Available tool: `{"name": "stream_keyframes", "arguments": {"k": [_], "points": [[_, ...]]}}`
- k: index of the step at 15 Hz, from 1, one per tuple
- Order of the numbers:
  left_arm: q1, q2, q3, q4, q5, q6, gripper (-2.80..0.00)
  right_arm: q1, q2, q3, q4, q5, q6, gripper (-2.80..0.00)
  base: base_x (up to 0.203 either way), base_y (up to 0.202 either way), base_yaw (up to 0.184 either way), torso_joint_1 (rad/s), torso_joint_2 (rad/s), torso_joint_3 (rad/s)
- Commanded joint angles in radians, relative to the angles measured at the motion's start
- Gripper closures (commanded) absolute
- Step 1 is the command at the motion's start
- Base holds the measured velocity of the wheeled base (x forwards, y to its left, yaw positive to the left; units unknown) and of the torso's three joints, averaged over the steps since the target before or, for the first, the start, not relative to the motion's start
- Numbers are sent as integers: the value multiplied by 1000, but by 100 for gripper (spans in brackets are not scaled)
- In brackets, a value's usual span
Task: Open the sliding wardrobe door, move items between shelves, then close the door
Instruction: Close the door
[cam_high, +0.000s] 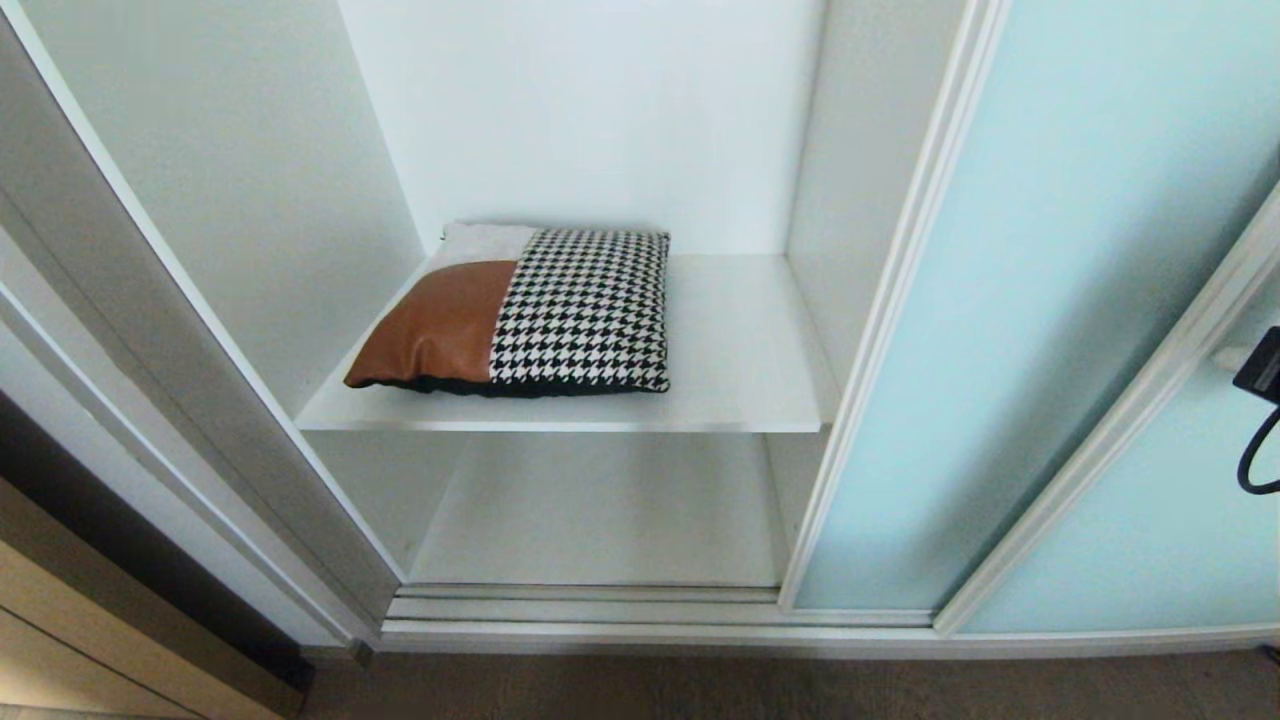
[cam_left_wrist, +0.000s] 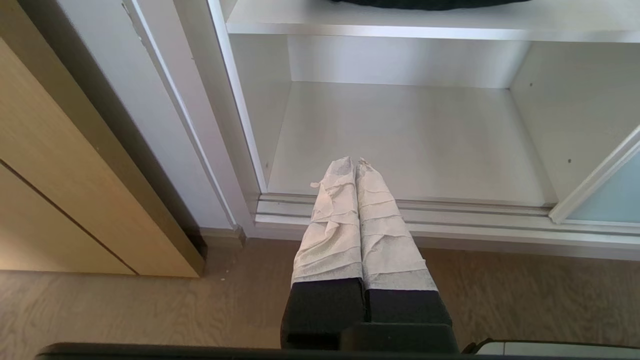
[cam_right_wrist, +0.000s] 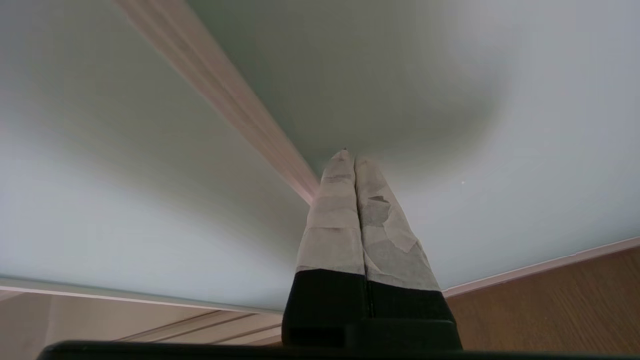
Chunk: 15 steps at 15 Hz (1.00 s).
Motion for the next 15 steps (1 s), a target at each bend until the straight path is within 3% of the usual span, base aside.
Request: {"name": "stream_keyframes", "arguments": {"k": [1, 8, 15], "points": [[0, 1, 2, 0, 0, 0, 0, 2, 15, 0, -3, 2, 2, 0, 0, 0, 0, 0, 0, 0], [0, 1, 2, 0, 0, 0, 0, 51, -12, 8, -3, 2, 5, 0, 0, 0, 0, 0, 0, 0], [0, 1, 2, 0, 0, 0, 0, 209, -96, 80, -2, -4, 18, 0, 0, 0, 0, 0, 0, 0]]}}
